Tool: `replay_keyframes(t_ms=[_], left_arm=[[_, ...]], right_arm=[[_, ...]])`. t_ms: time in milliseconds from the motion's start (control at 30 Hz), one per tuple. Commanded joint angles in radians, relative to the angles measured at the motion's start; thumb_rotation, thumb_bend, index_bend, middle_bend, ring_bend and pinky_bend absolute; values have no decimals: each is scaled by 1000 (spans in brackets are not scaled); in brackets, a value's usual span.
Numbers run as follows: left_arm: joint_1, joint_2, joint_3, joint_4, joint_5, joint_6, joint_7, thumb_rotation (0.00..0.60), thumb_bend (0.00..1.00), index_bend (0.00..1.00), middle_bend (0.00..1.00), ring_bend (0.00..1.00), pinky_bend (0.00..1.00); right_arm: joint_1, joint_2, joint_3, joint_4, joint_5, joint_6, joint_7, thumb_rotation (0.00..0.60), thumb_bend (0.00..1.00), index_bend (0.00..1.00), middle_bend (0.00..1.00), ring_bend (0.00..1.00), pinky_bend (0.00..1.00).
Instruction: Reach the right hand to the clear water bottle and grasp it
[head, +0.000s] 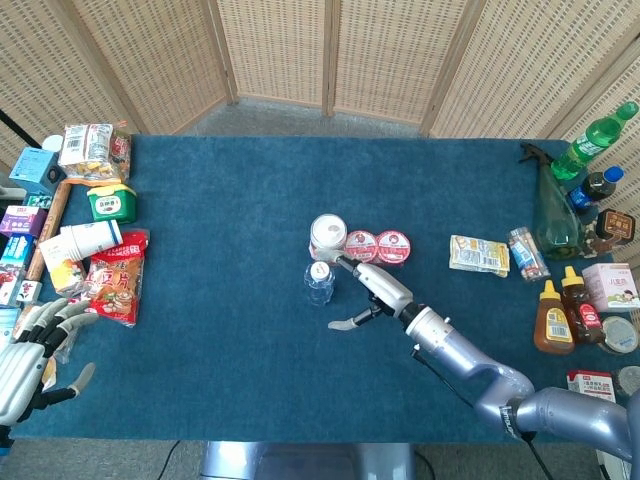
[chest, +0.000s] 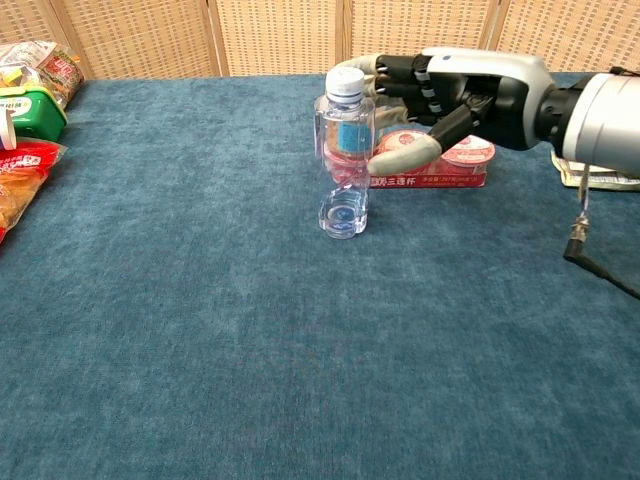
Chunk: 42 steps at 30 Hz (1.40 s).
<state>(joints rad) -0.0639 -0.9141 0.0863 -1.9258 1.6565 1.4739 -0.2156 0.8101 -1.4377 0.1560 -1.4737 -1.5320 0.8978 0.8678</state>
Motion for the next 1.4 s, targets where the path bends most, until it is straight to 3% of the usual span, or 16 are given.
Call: replay_keyframes(t_ms=[33,667,767,900,1000,1100,1167,1233,1300,1400], left_arm=[[1,-1,-1,3,-1,1,-3,600,435,215,166,0,0],[15,5,-1,7,3,20,-11,600,434,214,166,0,0],[17,5,0,8,4,22,-11,600,434,215,166,0,0],[23,7,1,9,4,30,-14,600,435,215,166,0,0],[26,8,1,11,4,34,-16,600,435,215,166,0,0],[27,8,1,13,5,34,-19,600,435,215,166,0,0],[29,8,1,14,5,37,-20,600,434,215,166,0,0],[31,9,2,17,2,39,-24,600,435,215,166,0,0],[33,9,1,19,1,40,-25,600,435,215,166,0,0],[33,7,1,21,0,39,-28,600,435,215,166,0,0]], right_arm=[[10,-13,-1,10,4,-9,6,600,74,0,148,1,52],[56,-96,-14,109,24,-59,105,600,75,0,177,60,157],[64,-115,-8,134,31,-63,122,600,74,0,227,126,227],[69,-150,4,167,58,-73,144,600,74,0,374,282,410],[75,-179,15,197,77,-84,165,600,76,3,394,307,503],[78,-210,32,226,101,-86,179,600,82,104,488,426,651],[77,-225,38,245,107,-80,176,600,104,257,602,566,783],[76,-224,35,250,102,-82,178,600,132,449,780,776,937],[74,-215,32,249,98,-83,185,600,145,537,876,898,994],[62,-198,29,237,93,-69,188,600,164,584,938,967,1000]])
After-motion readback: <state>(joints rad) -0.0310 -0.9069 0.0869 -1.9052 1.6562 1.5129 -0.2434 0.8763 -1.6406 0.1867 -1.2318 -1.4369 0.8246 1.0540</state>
